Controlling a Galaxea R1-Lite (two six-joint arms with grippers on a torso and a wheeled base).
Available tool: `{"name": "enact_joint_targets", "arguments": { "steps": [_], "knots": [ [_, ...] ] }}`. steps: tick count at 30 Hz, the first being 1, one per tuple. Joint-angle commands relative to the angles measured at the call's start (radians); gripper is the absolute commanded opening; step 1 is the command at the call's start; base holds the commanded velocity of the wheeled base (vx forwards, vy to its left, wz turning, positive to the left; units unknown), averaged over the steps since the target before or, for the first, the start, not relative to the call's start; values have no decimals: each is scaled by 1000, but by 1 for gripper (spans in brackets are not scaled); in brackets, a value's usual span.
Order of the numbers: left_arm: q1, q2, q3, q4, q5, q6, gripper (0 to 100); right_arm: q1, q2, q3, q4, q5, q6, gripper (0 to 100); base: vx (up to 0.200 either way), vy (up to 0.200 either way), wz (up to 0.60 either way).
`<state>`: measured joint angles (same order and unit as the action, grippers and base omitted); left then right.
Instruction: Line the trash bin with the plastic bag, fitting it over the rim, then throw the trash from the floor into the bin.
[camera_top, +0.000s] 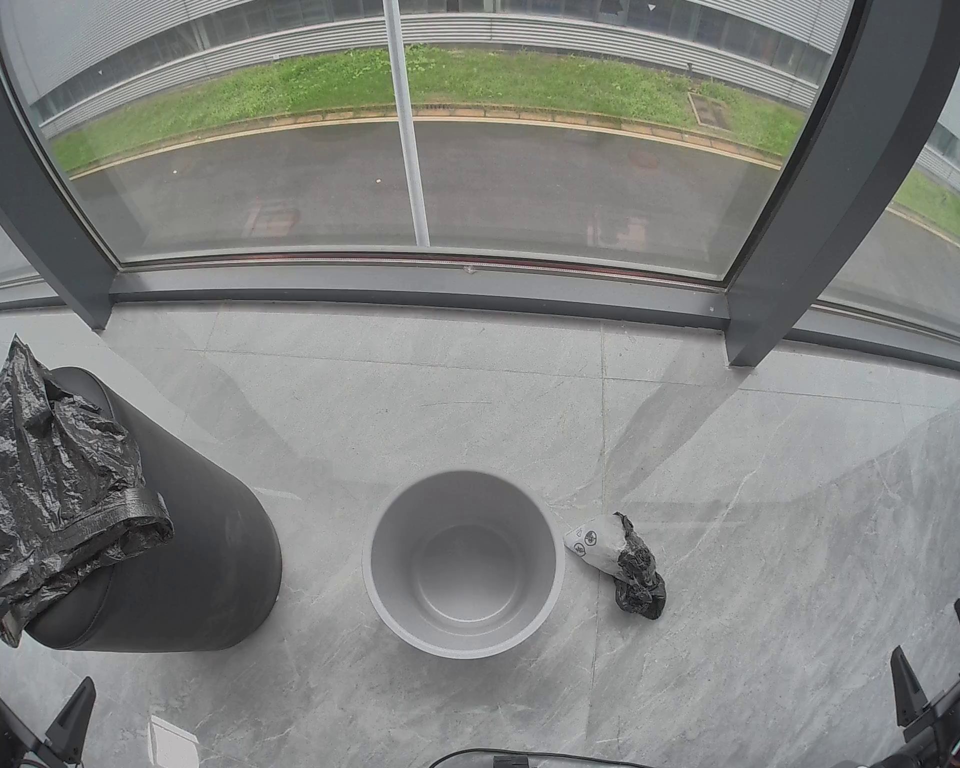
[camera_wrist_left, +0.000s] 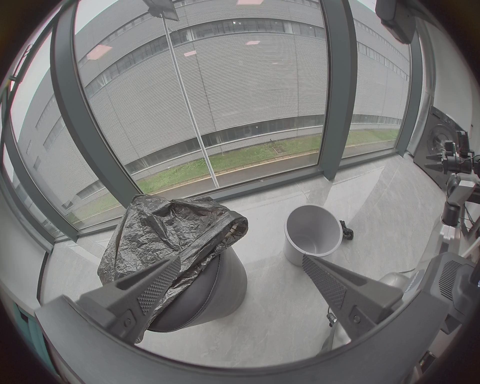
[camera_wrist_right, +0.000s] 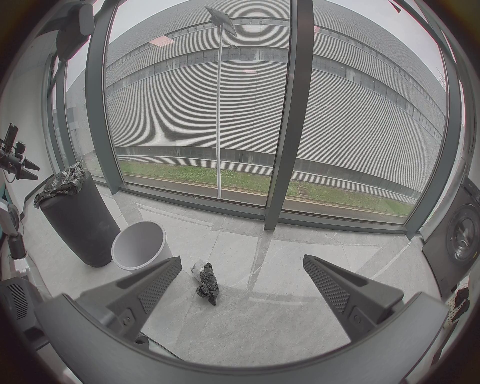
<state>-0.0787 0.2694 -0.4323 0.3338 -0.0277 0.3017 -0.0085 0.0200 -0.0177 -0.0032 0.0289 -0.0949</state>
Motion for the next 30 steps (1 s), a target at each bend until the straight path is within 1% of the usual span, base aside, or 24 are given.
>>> {"name": "enact_joint_targets", "arguments": {
  "steps": [1, 5, 6, 7, 8, 9, 10, 12, 13, 14, 15, 16, 18, 21, 22, 23, 26, 30],
  "knots": [
    [-1, 80, 0, -1, -8, 17, 100, 1, -20, 13, -1, 5, 1, 100, 0, 0, 0],
    [-1, 106, 0, -4, -11, 22, 100, 1, -20, 12, -15, 2, 4, 100, 0, 0, 0],
    [-1, 114, 6, -15, -11, 22, 100, 5, 8, -87, -47, 11, 46, 100, 0, 0, 0],
    [-1, 114, 6, -15, -11, 22, 100, 5, 8, -87, -47, 11, 46, 100, 0, 0, 0],
    [-3, 116, 12, -29, -12, 22, 100, 38, 152, -366, -60, -6, 267, 100, 0, 0, 0],
    [-3, 119, 12, -32, -14, 22, 100, 44, 176, -409, -44, -9, 311, 100, 0, 0, 0],
    [-4, 129, 7, -42, -17, 24, 100, 51, 225, -508, 26, 3, 339, 100, 0, 0, 0],
    [-4, 131, 7, -58, -31, 24, 100, 70, 279, -556, 94, 25, 264, 100, 0, 0, 0],
    [-4, 136, 7, -62, -38, 31, 100, 82, 316, -555, 89, 28, 225, 100, 0, 0, 0],
    [-4, 143, 6, -61, -41, 50, 100, 91, 350, -553, 68, 31, 207, 100, 0, 0, 0],
    [-7, 163, 9, -62, -41, 93, 100, 105, 403, -551, 28, 37, 193, 100, 0, 0, 0],
    [-7, 175, 12, -64, -40, 123, 100, 114, 443, -550, -3, 37, 190, 100, 0, 0, 0],
    [-7, 206, 24, -70, -37, 212, 100, 144, 575, -550, -132, 37, 187, 100, 0, 0, 0],
    [-7, 264, 35, -107, -32, 332, 100, 145, 721, -553, -314, 32, 187, 100, 0, 0, 0],
    [-7, 280, 37, -119, -29, 356, 100, 147, 744, -553, -345, 32, 187, 100, 0, 0, 0],
    [-3, 318, 38, -153, -21, 396, 100, 148, 788, -553, -405, 31, 187, 100, 0, 0, 0],
    [2, 418, 35, -254, 15, 409, 100, 157, 862, -547, -489, 32, 207, 100, 0, 0, 0],
    [0, 504, 32, -341, 60, 407, 100, 170, 891, -532, -520, 32, 216, 100, 0, 0, 0]
  ]
}}
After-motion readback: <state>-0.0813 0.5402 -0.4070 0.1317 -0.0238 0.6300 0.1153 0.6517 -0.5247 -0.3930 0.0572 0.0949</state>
